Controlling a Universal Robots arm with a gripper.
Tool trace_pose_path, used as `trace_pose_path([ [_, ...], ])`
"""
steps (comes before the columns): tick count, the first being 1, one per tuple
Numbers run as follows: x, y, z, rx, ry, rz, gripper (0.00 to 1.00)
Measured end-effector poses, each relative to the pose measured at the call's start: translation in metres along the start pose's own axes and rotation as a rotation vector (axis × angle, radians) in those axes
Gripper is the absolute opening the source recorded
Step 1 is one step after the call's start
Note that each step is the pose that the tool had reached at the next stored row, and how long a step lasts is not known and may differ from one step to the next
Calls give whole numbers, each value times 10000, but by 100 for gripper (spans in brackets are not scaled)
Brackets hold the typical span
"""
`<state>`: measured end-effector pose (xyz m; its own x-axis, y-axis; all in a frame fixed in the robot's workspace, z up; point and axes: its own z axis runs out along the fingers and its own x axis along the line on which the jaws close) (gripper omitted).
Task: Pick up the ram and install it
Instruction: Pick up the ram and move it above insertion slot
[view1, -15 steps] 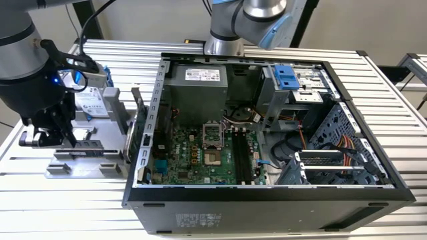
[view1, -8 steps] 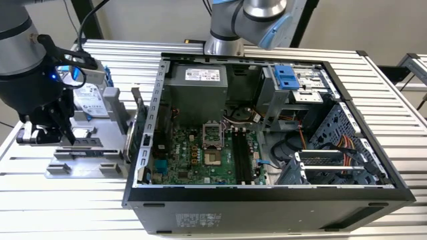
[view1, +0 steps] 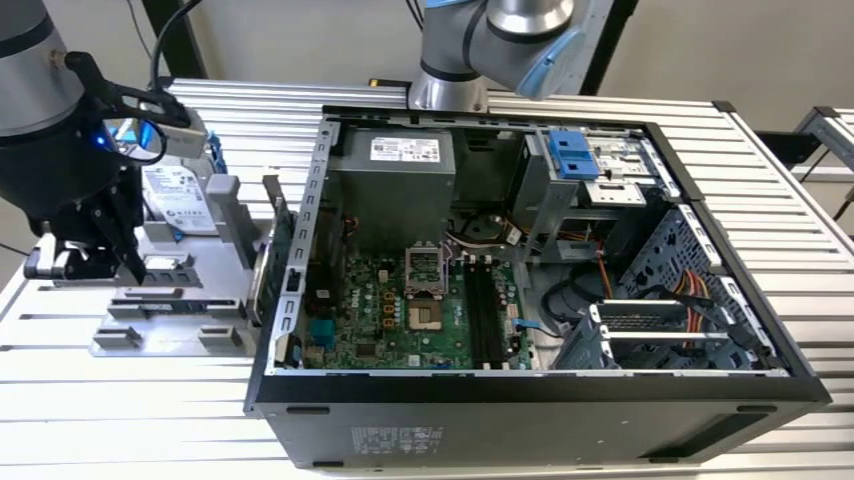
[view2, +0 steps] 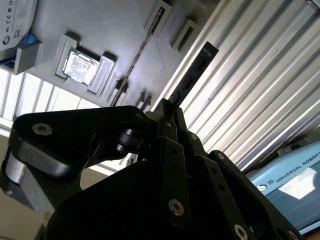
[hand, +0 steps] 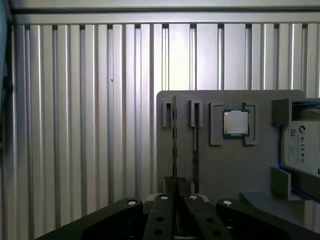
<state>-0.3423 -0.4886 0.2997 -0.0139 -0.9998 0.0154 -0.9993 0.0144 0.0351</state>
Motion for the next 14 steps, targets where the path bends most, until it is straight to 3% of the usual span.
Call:
trace_pose_path([
  [14,1,5,-115,25,-12,-49,0],
])
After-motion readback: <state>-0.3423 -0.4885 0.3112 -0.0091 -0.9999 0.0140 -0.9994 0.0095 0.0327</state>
